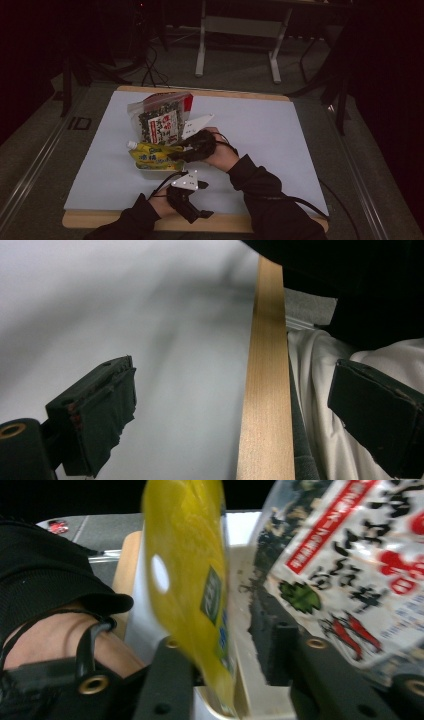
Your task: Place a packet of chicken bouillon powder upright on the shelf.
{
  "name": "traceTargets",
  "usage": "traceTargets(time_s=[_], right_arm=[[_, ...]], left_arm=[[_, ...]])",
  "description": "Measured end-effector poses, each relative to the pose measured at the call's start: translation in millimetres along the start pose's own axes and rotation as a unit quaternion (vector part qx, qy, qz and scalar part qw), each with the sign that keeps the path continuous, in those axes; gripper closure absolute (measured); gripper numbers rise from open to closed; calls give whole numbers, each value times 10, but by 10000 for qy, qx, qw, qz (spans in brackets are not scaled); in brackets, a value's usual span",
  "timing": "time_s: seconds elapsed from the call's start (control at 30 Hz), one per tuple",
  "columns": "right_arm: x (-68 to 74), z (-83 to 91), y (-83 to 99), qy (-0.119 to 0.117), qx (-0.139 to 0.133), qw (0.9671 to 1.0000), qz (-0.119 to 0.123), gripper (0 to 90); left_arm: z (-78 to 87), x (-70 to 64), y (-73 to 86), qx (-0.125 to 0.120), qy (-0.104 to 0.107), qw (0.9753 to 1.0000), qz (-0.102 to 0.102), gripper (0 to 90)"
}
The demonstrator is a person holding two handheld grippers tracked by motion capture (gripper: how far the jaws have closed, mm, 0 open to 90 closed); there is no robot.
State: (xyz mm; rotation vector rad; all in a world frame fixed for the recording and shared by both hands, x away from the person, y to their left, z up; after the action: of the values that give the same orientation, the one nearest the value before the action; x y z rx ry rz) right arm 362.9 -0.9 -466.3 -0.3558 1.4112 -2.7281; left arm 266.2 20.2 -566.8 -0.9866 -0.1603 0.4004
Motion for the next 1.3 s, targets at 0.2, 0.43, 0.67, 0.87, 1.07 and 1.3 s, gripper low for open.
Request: traceTargets(time_s=[0.2,0.43,0.67,0.87,1.07,1.3], right_arm=[[-9,202,107,422,-87,9988,-218,498],[-19,418,274,712,-140,9966,-390,377],[-38,699,449,944,-443,9926,-621,325],[2,832,615,1018,-471,9910,-731,290],[105,945,844,1102,-484,9891,-853,214],[180,1017,1052,1192,-517,9863,-1018,180]], left_arm=[[0,1,-4,15,-36,10000,-12,68],[-7,-4,0,39,-18,10000,-33,68],[-25,-10,3,52,10,10000,-11,68],[-23,-6,2,54,1,10000,0,68],[-20,4,-1,60,-15,10000,-4,69],[-26,2,-5,44,-20,10000,13,68]])
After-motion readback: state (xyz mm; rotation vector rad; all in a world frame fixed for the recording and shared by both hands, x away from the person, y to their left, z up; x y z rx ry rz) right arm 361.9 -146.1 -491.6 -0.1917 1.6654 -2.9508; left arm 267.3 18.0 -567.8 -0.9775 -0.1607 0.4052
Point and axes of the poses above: each handheld gripper's, and its own axes: z roughly backward along the jaws, y roughly out of its underside, x roughly to its left, the point moved 5 cm from there along -z, roughly forward along the jaws, and after that the axes turned 14 degrees about -y, right-handed, at the moved point
